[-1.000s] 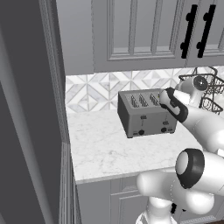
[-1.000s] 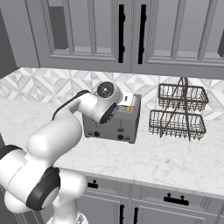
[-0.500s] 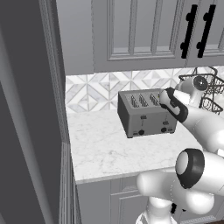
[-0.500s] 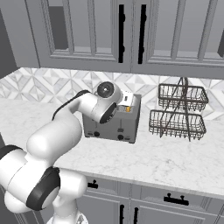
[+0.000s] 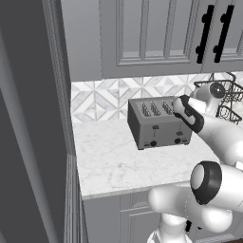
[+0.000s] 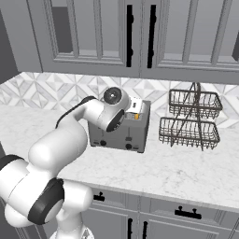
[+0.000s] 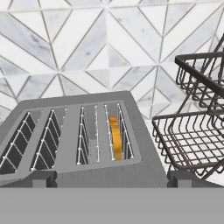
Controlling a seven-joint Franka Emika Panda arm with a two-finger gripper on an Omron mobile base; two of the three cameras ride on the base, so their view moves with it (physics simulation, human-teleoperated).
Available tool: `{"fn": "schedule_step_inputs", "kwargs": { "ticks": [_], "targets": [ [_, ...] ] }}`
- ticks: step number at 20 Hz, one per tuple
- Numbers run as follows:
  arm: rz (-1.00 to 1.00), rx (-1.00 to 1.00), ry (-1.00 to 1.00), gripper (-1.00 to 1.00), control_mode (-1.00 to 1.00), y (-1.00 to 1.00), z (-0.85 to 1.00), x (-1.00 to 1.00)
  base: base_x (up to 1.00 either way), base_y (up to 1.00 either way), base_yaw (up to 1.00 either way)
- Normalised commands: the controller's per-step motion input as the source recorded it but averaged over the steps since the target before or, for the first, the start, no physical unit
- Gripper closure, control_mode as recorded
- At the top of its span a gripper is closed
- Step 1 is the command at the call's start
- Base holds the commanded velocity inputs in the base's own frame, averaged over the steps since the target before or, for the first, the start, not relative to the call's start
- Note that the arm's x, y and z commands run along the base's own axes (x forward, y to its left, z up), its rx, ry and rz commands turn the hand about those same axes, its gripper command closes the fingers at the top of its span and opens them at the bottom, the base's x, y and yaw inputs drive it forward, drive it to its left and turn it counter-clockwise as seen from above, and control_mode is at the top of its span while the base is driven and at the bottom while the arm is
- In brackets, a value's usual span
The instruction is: Start the toaster. Once the lever pops up, take the bread to the plate on the dining counter.
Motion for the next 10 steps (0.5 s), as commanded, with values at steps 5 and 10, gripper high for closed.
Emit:
{"fn": "schedule_step_inputs", "kwargs": {
  "ticks": [5,10],
  "targets": [
    [0.0,0.0,0.0,-1.0,-1.0,0.0,0.0,0.0,0.0,0.0,0.0],
    [0.0,0.0,0.0,-1.0,-1.0,0.0,0.0,0.0,0.0,0.0,0.0]
  ]
}}
